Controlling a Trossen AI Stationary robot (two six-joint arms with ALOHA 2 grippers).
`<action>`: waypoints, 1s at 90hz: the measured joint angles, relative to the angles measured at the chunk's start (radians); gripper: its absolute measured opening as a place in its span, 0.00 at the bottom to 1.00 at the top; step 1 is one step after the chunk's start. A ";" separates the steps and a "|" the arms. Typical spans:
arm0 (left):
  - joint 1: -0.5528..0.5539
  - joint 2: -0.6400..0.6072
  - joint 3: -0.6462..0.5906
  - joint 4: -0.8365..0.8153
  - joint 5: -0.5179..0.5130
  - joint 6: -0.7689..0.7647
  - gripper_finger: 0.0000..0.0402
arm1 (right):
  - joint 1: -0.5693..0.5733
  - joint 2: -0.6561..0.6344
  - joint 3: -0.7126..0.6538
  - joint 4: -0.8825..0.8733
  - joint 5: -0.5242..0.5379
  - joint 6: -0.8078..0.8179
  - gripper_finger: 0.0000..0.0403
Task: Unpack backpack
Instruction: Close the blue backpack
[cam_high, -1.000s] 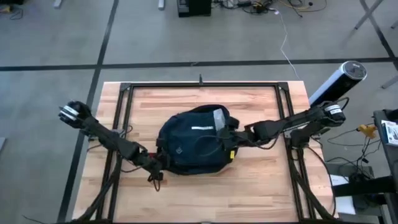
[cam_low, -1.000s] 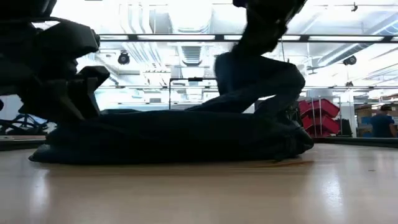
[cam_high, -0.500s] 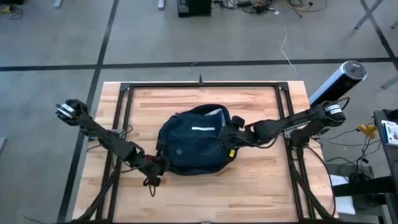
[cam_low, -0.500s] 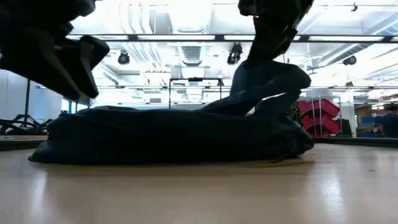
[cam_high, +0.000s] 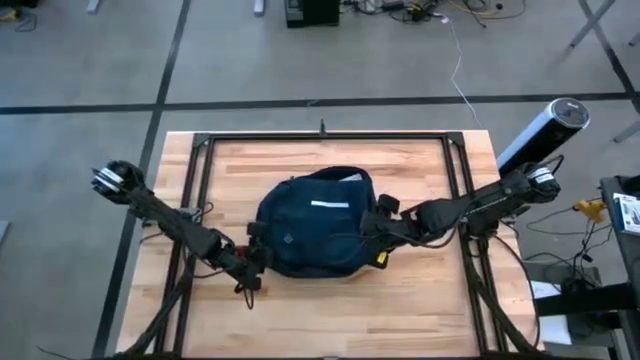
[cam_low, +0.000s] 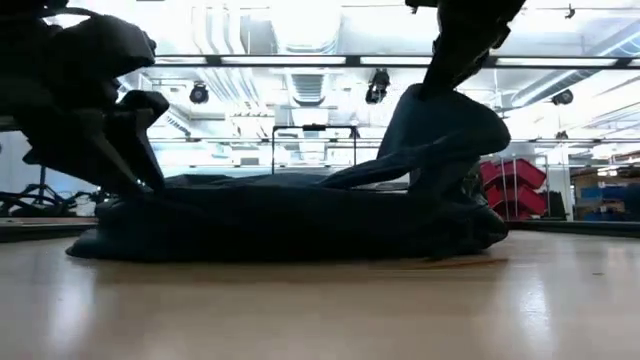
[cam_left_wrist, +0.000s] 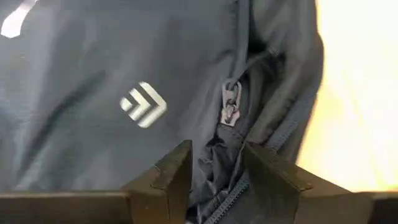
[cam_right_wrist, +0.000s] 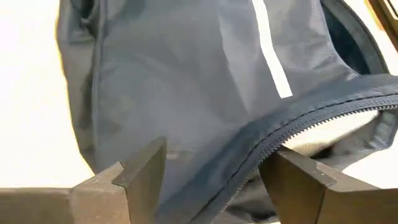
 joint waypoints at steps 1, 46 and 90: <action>0.000 0.001 -0.003 0.008 0.004 0.000 0.33 | 0.004 0.001 0.000 0.006 0.000 0.000 0.57; 0.006 0.127 -0.039 0.130 0.018 -0.052 0.08 | 0.118 -0.001 0.000 0.010 0.009 0.022 0.56; 0.006 0.089 -0.020 0.106 -0.064 -0.020 0.00 | 0.107 -0.009 0.000 0.038 -0.007 -0.083 0.63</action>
